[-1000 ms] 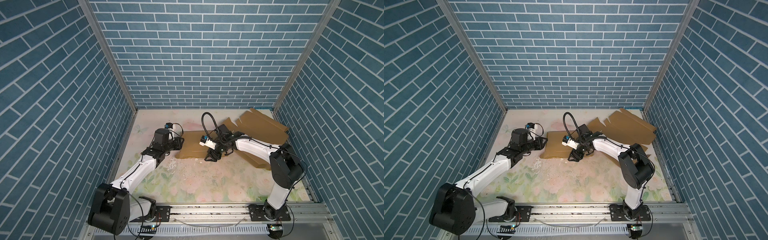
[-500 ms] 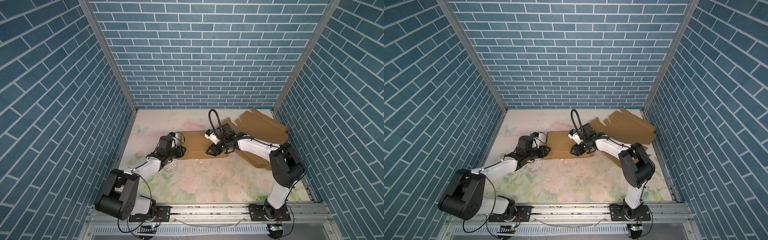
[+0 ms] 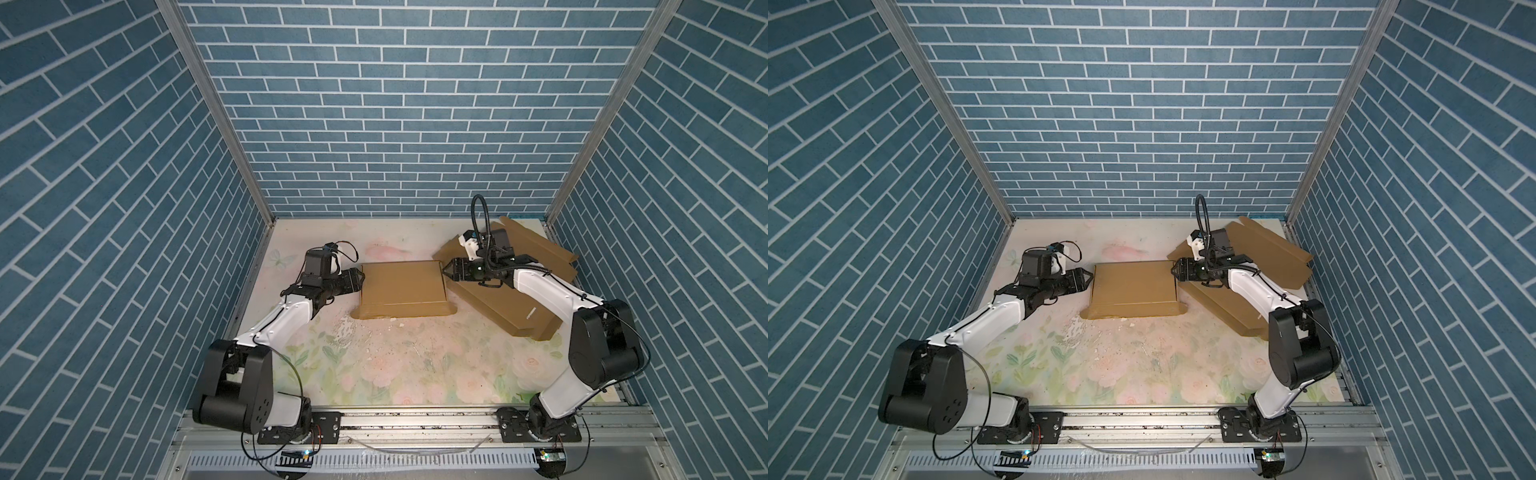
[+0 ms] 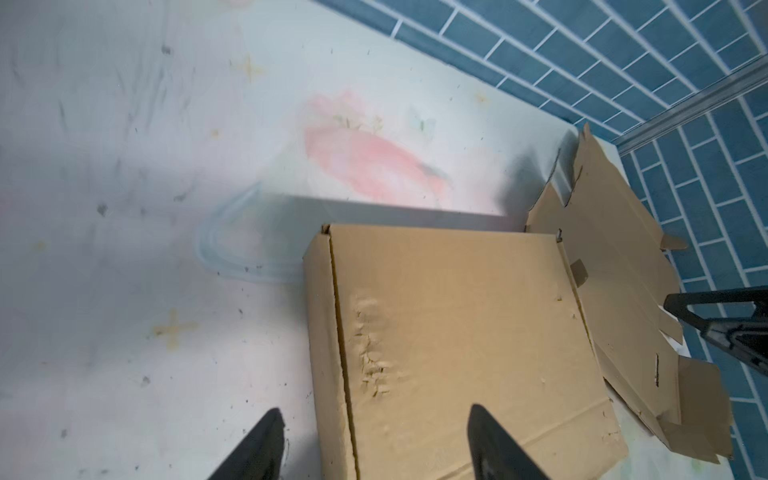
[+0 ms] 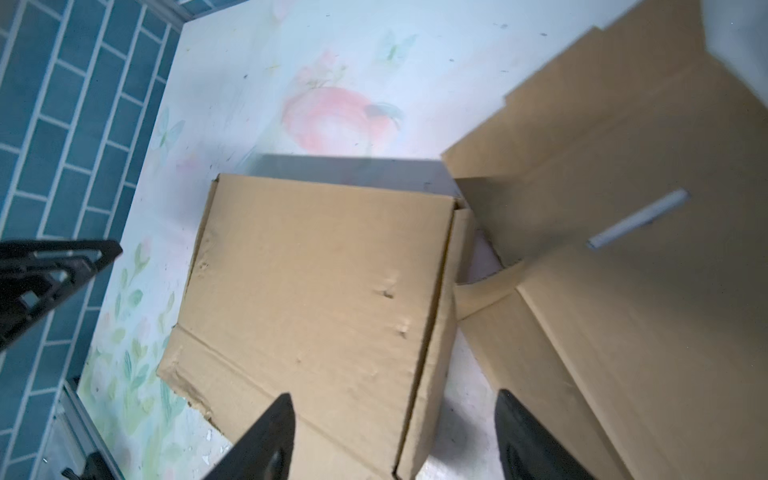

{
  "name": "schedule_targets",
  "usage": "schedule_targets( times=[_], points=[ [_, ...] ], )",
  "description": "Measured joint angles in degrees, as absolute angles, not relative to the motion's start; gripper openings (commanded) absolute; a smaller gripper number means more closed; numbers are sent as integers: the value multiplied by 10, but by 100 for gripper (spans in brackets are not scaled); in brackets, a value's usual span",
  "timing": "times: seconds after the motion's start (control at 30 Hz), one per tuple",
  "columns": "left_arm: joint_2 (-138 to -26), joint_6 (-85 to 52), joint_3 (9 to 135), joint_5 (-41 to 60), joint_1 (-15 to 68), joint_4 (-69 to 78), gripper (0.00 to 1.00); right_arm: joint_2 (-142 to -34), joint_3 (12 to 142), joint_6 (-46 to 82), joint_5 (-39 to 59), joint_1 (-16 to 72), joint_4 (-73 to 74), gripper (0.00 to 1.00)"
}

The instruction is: Fold the paper box

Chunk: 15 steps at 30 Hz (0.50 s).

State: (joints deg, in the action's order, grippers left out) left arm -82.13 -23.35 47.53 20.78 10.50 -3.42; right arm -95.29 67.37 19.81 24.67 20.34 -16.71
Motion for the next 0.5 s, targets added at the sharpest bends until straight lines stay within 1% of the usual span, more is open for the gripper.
schedule_targets(
  times=[0.17, 0.27, 0.33, 0.43, 0.5],
  points=[
    [-891, -240, 486, 235, 95, -33, 82, -998, 674, 239, 277, 199, -162, 83],
    [-922, -243, 496, 250, 93, -28, 83, -1020, 673, 258, 289, 199, -157, 87],
    [-939, -245, 499, 261, 93, -22, 82, -1029, 672, 272, 300, 199, -149, 88],
    [-966, -253, 499, 279, 93, -5, 76, -1038, 670, 288, 317, 199, -137, 89],
    [-985, -263, 499, 295, 92, 14, 69, -1042, 665, 298, 327, 199, -128, 89]
  ],
)
